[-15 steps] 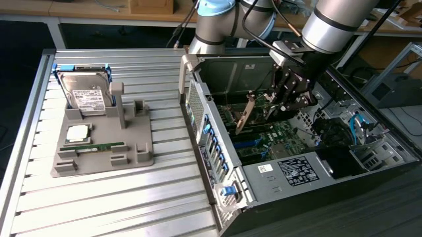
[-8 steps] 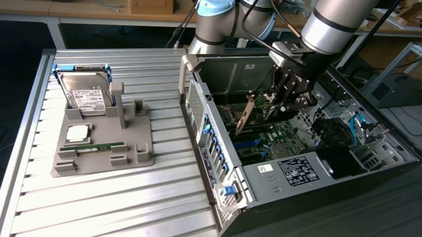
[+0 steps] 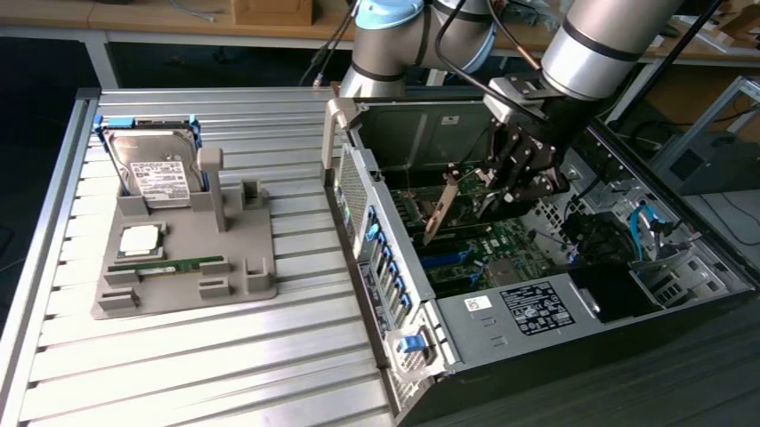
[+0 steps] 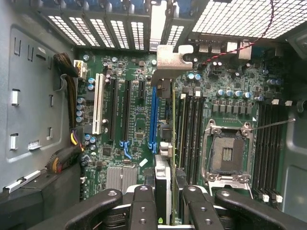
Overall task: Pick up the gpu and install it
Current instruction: 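Insert the gpu into the slot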
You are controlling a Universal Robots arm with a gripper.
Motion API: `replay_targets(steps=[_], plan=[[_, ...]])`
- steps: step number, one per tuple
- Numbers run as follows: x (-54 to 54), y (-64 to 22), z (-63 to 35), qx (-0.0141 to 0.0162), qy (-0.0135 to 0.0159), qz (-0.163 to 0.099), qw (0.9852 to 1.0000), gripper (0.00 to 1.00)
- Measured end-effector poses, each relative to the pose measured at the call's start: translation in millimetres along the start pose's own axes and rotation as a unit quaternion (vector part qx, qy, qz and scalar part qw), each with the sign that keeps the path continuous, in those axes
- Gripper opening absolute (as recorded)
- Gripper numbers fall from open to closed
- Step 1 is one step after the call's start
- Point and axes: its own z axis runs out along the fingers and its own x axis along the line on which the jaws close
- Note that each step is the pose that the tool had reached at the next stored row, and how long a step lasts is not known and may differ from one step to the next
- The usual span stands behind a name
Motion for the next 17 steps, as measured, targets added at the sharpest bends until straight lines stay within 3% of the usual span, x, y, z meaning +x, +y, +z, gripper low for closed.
replay_targets(steps=[17], plan=[[0.2,-0.2,4.6,0.0,0.0,0.0,1.0,0.27]])
